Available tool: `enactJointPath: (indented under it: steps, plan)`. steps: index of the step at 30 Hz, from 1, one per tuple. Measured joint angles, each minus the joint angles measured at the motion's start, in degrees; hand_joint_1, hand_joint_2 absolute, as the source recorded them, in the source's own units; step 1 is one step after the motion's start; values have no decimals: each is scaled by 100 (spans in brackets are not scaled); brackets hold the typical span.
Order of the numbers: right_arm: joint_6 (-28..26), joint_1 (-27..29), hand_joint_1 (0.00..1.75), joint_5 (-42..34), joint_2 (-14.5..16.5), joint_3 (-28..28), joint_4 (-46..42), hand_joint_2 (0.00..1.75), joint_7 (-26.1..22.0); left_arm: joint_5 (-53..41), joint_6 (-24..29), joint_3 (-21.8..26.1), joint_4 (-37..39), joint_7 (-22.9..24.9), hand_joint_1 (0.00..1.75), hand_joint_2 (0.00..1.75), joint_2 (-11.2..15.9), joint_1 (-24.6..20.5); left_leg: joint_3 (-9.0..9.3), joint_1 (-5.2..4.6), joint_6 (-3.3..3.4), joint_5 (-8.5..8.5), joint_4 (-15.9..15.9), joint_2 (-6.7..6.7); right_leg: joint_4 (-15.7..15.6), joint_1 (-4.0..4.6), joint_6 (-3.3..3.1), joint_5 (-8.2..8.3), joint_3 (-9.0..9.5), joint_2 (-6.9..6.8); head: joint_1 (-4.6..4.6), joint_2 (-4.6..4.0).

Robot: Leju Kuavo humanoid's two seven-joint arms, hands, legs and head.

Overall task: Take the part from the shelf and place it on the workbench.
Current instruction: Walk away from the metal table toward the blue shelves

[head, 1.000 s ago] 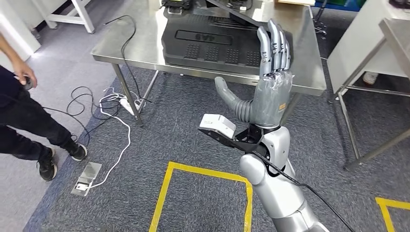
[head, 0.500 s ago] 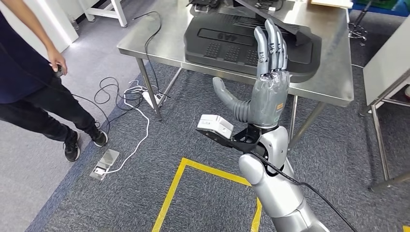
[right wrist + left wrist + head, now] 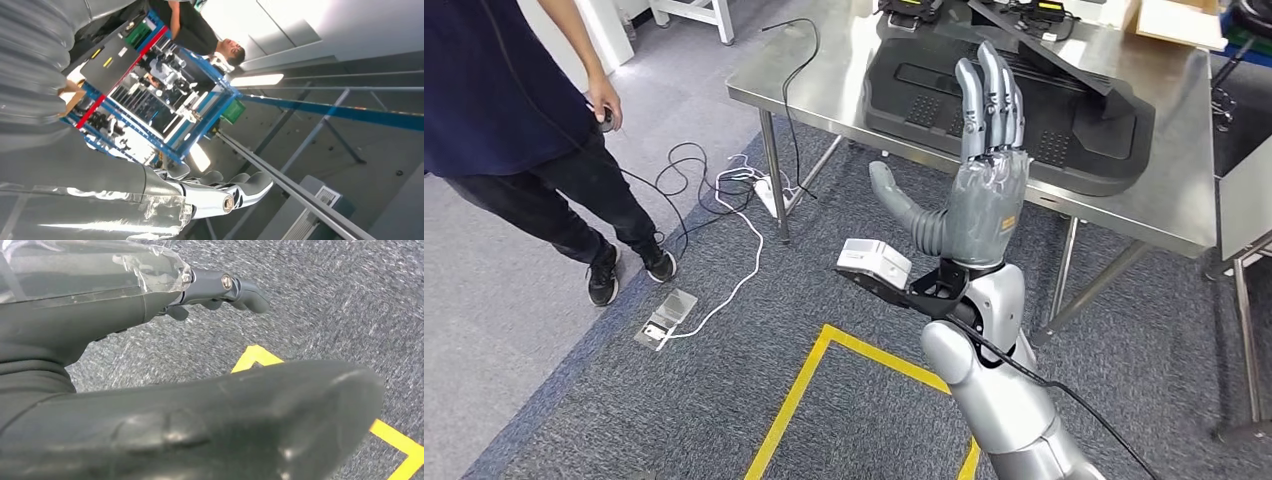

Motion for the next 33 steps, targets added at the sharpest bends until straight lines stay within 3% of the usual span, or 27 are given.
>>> enactJointPath:
  steps: [2,4,7,9,12,14,15,17,19,22,24,25,27,28,29,30,31,33]
  plan:
    - [0,1,0,2,-2,1,0,175,6,-3,0,0,0,0,0,0,-2,-3,-3,4,-27,-16,31,-84,-728,-23,-9,410,305,90,13,0]
    - [0,2,0,3,-4,1,-1,175,9,-6,0,0,0,1,0,0,-4,-8,-44,-2,-78,-27,78,-163,-1237,-37,-34,582,505,209,21,0]
    - [0,4,0,9,-13,1,-3,175,12,-8,0,0,0,2,0,0,-3,3,-81,8,-181,-14,82,-228,-1326,-20,-128,590,522,191,12,0]
    - [0,0,0,16,-14,1,-7,175,12,-9,0,0,0,3,0,0,-2,3,-135,10,-248,-141,247,-139,-1365,-27,-205,616,546,114,-13,0]
    - [0,5,0,19,-16,1,-14,175,13,-13,0,0,0,4,0,0,-4,-3,-552,15,-313,-638,1221,17,-1378,-16,-270,617,557,-14,-64,0]
    - [0,11,0,19,-17,0,-15,175,19,-8,0,0,0,4,0,0,-4,10,-734,20,-320,-743,1646,39,-1374,-2,-279,608,561,-88,-72,0]
    - [0,13,0,19,-18,0,-15,175,24,-5,0,0,0,4,0,0,-4,16,-672,19,-307,-639,1538,49,-1370,0,-279,603,566,-120,-75,0]
    - [0,13,0,20,-18,-1,-15,175,31,-3,1,0,0,4,0,0,-4,16,-309,8,-255,-284,812,136,-1365,3,-261,585,586,-178,-81,0]
    - [0,12,0,28,-19,0,-15,175,39,-1,2,0,0,4,0,0,-4,9,-29,-34,-194,-85,199,251,-1354,24,-221,564,592,-223,-86,0]
    - [0,9,0,39,-21,0,-16,175,66,4,2,0,0,4,0,0,-4,22,0,-61,-116,-66,61,230,-1377,42,-141,554,605,-289,-87,0]
    - [0,2,0,42,-23,0,-23,175,87,5,2,0,0,4,0,0,-4,26,19,-33,-44,-30,5,185,-1259,35,-83,434,575,-218,-82,0]
    - [0,0,0,44,-26,1,-27,175,93,5,2,0,0,4,0,0,-4,22,28,-19,-10,-14,-22,167,-1052,31,-64,292,489,-148,-72,0]
    - [0,7,0,45,-34,1,-33,175,97,4,1,0,0,4,0,0,-7,15,26,-23,26,-7,-27,122,-347,23,-43,-62,163,-31,-49,0]
    - [0,15,0,44,-39,1,-33,175,101,4,1,0,0,4,0,0,-9,16,26,-25,32,-7,-25,92,-11,22,-35,-175,-2,-11,-42,0]
    - [0,23,0,44,-43,1,-33,175,105,3,0,0,0,4,0,0,-10,19,26,-26,33,-9,-20,59,170,20,-26,-183,-100,-3,-39,0]
    - [0,27,0,43,-45,1,-33,175,109,4,0,0,0,4,0,0,-12,20,27,-23,31,-12,-13,22,134,15,-23,-79,-97,1,-38,0]
    - [0,28,0,43,-46,0,-33,175,112,4,0,0,0,4,0,0,-15,19,29,-18,25,-18,-1,-15,-121,6,-22,116,9,10,-36,0]
    - [0,26,0,41,-46,0,-33,175,113,4,0,0,0,5,0,0,-23,11,10,-17,-13,-44,51,-93,-886,-18,-28,484,335,114,-21,0]
